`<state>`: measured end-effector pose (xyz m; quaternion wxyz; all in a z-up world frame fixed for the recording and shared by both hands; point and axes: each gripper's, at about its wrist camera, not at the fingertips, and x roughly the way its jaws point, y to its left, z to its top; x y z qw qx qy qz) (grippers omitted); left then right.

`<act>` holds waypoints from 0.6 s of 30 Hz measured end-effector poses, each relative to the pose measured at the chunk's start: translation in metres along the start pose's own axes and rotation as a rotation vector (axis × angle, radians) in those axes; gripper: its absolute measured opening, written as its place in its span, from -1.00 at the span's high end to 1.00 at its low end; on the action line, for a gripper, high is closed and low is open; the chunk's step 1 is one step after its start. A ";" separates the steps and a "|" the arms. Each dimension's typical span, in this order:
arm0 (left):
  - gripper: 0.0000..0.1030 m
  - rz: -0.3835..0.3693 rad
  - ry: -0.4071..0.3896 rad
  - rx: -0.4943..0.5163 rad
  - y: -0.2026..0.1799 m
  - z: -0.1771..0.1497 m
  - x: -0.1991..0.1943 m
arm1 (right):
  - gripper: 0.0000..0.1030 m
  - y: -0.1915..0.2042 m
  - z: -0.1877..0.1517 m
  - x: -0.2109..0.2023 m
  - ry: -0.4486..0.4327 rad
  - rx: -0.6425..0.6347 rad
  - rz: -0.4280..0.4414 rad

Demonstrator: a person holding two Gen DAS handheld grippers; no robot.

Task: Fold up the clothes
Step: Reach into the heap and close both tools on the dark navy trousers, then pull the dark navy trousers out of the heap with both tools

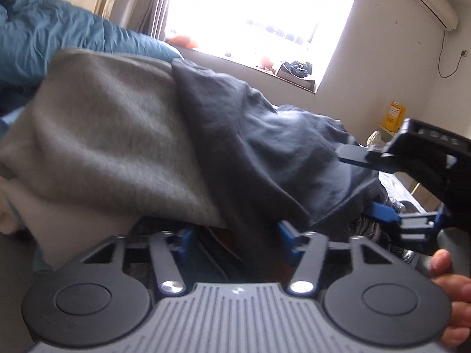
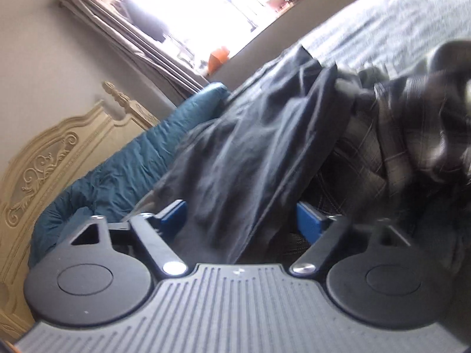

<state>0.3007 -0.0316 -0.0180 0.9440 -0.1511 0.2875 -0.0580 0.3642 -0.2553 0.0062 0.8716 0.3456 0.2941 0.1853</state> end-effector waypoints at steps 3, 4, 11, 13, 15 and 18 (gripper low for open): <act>0.45 -0.001 -0.023 0.005 -0.002 -0.002 -0.001 | 0.02 0.004 -0.002 0.010 -0.001 -0.009 -0.008; 0.58 -0.012 -0.025 -0.004 -0.001 -0.002 -0.005 | 0.23 0.006 -0.003 0.011 -0.004 -0.020 -0.016; 0.94 -0.079 -0.057 -0.013 -0.003 -0.002 -0.052 | 0.92 0.016 -0.009 -0.018 -0.031 -0.067 0.006; 0.94 -0.098 -0.069 0.003 -0.007 -0.003 -0.072 | 0.93 0.020 -0.011 -0.032 -0.036 -0.075 0.010; 0.94 -0.122 -0.077 0.017 -0.013 -0.005 -0.095 | 0.95 0.026 -0.015 -0.048 -0.038 -0.087 0.005; 0.94 -0.157 -0.075 0.019 -0.021 -0.010 -0.131 | 0.95 0.035 -0.022 -0.076 -0.044 -0.097 0.007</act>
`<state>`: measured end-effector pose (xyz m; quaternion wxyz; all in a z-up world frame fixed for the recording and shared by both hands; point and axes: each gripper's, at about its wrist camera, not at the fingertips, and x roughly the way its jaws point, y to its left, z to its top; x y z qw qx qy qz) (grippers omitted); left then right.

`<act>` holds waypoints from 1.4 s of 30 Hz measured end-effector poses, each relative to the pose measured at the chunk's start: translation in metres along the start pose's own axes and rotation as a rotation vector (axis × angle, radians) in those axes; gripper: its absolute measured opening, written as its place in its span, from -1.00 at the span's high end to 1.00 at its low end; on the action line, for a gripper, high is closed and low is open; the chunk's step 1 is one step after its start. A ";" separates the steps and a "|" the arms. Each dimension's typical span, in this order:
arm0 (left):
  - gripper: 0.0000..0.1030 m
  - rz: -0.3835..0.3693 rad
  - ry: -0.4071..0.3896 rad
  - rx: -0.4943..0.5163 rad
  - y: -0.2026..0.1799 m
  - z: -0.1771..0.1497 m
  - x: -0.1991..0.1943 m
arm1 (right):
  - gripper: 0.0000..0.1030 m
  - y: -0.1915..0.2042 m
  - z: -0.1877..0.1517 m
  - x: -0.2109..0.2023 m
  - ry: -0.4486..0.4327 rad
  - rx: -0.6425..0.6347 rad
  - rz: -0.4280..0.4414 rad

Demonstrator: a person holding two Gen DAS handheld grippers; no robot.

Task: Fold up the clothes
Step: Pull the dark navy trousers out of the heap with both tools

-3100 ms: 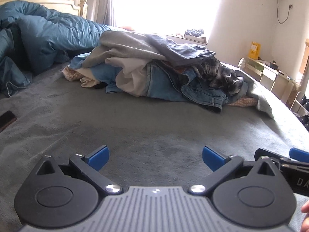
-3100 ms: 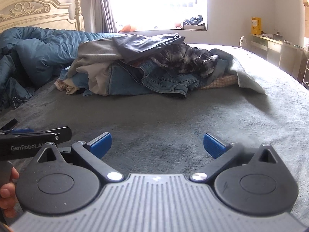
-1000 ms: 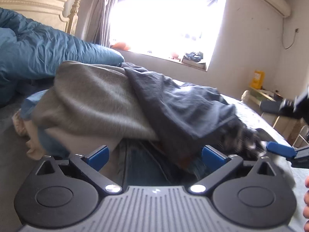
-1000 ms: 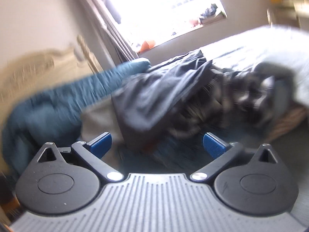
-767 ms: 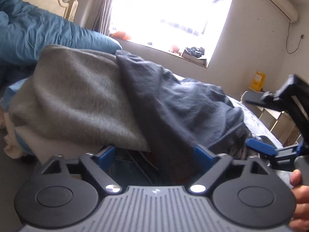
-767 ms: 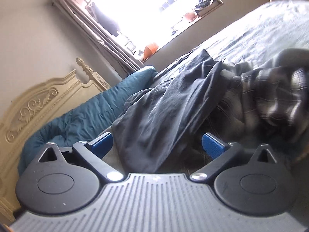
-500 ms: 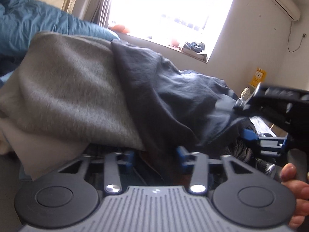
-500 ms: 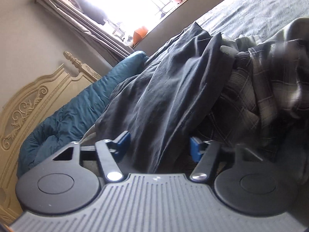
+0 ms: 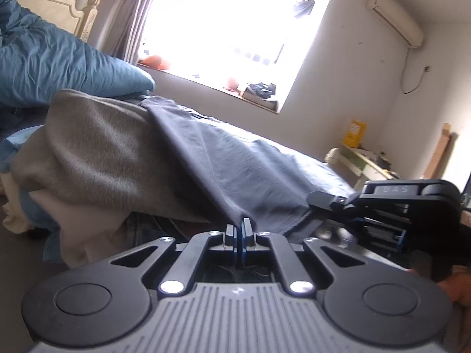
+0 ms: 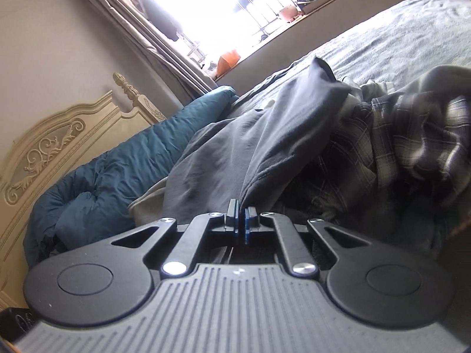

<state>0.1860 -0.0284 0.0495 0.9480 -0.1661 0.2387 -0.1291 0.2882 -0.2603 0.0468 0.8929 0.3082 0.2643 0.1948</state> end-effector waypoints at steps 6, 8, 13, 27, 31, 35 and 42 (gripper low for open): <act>0.94 -0.048 0.016 -0.017 -0.013 -0.024 -0.072 | 0.96 0.018 -0.020 -0.068 -0.022 0.029 0.050; 0.94 -0.065 0.024 -0.031 -0.010 -0.037 -0.096 | 0.96 0.024 -0.031 -0.093 -0.028 0.033 0.071; 0.94 -0.132 0.041 -0.059 0.001 -0.078 -0.163 | 0.96 0.039 -0.070 -0.159 -0.040 0.017 0.133; 0.94 -0.289 0.113 -0.111 0.037 -0.231 -0.347 | 0.96 0.027 -0.278 -0.347 -0.016 0.104 0.256; 0.94 -0.272 0.145 -0.120 0.053 -0.264 -0.381 | 0.96 0.038 -0.341 -0.387 0.004 0.097 0.241; 0.92 -0.210 0.203 -0.100 0.064 -0.287 -0.386 | 0.96 0.045 -0.388 -0.394 0.089 0.046 0.140; 0.36 -0.065 0.249 -0.057 0.080 -0.296 -0.370 | 0.39 0.037 -0.415 -0.374 0.252 -0.117 -0.125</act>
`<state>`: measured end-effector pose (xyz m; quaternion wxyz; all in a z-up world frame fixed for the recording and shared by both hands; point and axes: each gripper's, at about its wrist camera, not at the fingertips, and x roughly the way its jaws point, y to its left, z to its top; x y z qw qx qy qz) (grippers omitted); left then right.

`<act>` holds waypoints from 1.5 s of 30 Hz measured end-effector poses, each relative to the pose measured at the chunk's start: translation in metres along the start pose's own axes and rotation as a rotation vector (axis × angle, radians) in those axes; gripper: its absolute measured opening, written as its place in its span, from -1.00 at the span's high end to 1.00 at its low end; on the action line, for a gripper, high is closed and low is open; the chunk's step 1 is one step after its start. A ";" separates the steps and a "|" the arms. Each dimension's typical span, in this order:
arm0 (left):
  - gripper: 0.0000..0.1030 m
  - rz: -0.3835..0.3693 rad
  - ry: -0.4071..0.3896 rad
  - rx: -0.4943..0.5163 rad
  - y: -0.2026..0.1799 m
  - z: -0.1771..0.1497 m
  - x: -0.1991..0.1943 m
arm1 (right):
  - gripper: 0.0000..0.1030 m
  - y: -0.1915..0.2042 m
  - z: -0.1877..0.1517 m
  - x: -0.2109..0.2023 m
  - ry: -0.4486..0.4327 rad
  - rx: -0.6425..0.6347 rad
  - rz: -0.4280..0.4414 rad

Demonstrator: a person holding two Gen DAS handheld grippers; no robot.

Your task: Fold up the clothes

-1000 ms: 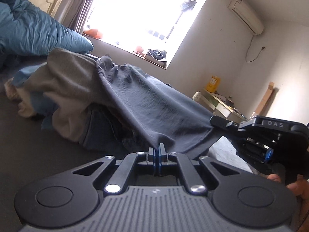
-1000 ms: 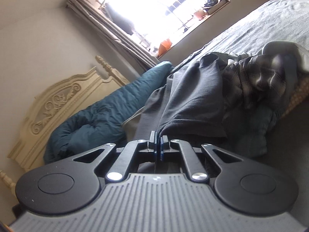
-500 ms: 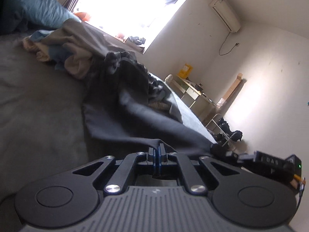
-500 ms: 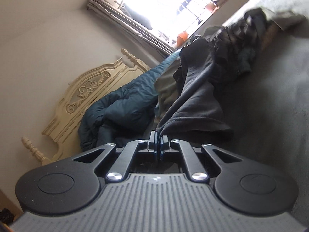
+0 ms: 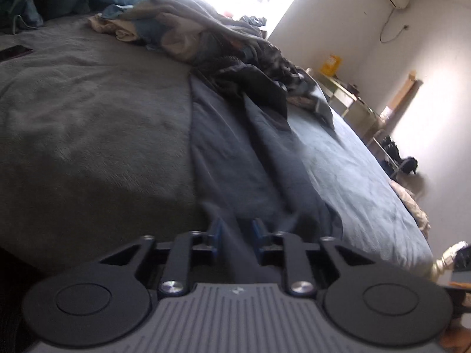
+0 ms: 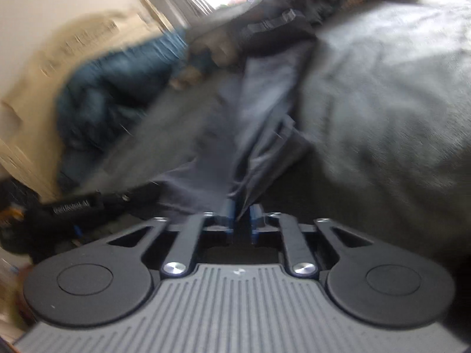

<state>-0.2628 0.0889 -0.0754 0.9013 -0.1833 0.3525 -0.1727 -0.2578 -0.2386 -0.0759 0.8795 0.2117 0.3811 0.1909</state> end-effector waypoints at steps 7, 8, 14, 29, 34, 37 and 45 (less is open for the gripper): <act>-0.25 0.047 -0.051 0.011 0.009 0.039 0.031 | -0.17 -0.022 0.004 -0.049 -0.055 -0.048 -0.123; -0.29 0.058 -0.055 0.010 0.011 0.043 0.041 | -0.18 -0.026 0.009 -0.055 -0.079 -0.036 -0.130; -0.14 0.106 -0.039 0.021 0.021 0.053 0.099 | -0.20 -0.016 0.059 -0.034 -0.152 -0.080 -0.052; 0.57 0.019 -0.095 -0.055 0.032 0.032 0.093 | -0.28 0.101 0.190 0.260 0.169 -0.411 -0.111; 0.56 -0.012 -0.097 -0.037 0.025 0.030 0.090 | -0.04 0.100 0.181 0.288 0.187 -0.431 -0.185; 0.50 -0.026 -0.097 -0.034 0.020 0.029 0.086 | 0.87 0.100 0.178 0.282 0.171 -0.442 -0.215; 0.29 -0.025 -0.141 -0.010 0.006 0.033 0.061 | 0.96 0.045 0.196 0.227 0.076 -0.122 -0.027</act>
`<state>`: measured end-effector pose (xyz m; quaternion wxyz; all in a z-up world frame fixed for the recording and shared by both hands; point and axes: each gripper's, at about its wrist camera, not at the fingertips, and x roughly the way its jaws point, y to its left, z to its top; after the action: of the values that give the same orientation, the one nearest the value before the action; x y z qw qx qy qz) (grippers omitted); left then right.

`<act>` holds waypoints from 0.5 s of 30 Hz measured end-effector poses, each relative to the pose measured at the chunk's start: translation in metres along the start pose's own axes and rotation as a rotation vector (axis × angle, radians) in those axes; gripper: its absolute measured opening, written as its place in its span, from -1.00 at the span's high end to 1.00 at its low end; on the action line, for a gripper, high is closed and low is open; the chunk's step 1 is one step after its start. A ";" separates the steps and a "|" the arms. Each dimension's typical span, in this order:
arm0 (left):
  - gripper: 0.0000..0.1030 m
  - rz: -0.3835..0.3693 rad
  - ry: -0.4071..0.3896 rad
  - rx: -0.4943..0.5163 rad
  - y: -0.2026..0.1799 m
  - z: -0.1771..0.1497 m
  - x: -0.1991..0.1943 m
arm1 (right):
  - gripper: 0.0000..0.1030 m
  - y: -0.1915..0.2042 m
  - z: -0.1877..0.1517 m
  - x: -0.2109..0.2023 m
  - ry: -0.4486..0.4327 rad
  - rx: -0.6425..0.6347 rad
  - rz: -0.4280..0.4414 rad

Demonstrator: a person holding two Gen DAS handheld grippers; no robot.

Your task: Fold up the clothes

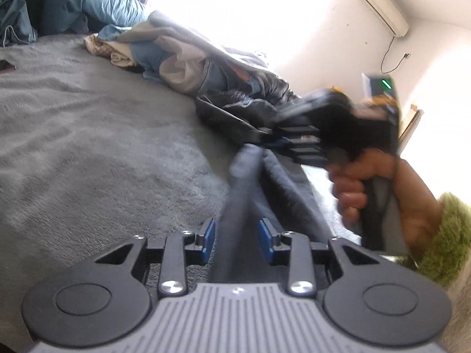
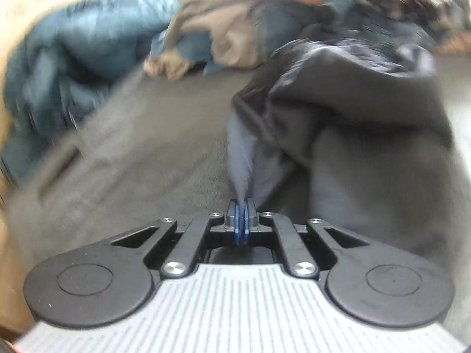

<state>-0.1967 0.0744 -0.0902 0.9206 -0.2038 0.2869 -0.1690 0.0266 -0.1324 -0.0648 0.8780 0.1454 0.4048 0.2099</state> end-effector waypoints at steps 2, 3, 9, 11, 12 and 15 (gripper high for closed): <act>0.20 -0.002 -0.011 0.006 -0.002 0.003 -0.004 | 0.97 -0.017 -0.001 -0.023 -0.046 0.064 0.037; 0.20 0.003 -0.015 0.013 -0.004 0.005 -0.005 | 0.97 -0.026 -0.002 -0.036 -0.069 0.089 0.049; 0.20 0.016 0.015 0.038 -0.014 0.008 0.002 | 0.97 -0.093 -0.016 -0.112 -0.203 0.262 0.099; 0.20 0.019 0.028 0.053 -0.019 0.007 0.006 | 0.97 -0.115 -0.023 -0.138 -0.246 0.304 0.100; 0.20 0.020 0.034 0.062 -0.022 0.007 0.008 | 0.97 -0.126 -0.029 -0.150 -0.265 0.322 0.098; 0.20 0.019 0.062 0.085 -0.030 0.005 0.018 | 0.97 -0.155 -0.049 -0.182 -0.313 0.370 0.090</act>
<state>-0.1859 0.0425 -0.0808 0.9207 -0.1566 0.3098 -0.1784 -0.0787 -0.3519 -0.0436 0.8782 0.3526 0.2883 0.1461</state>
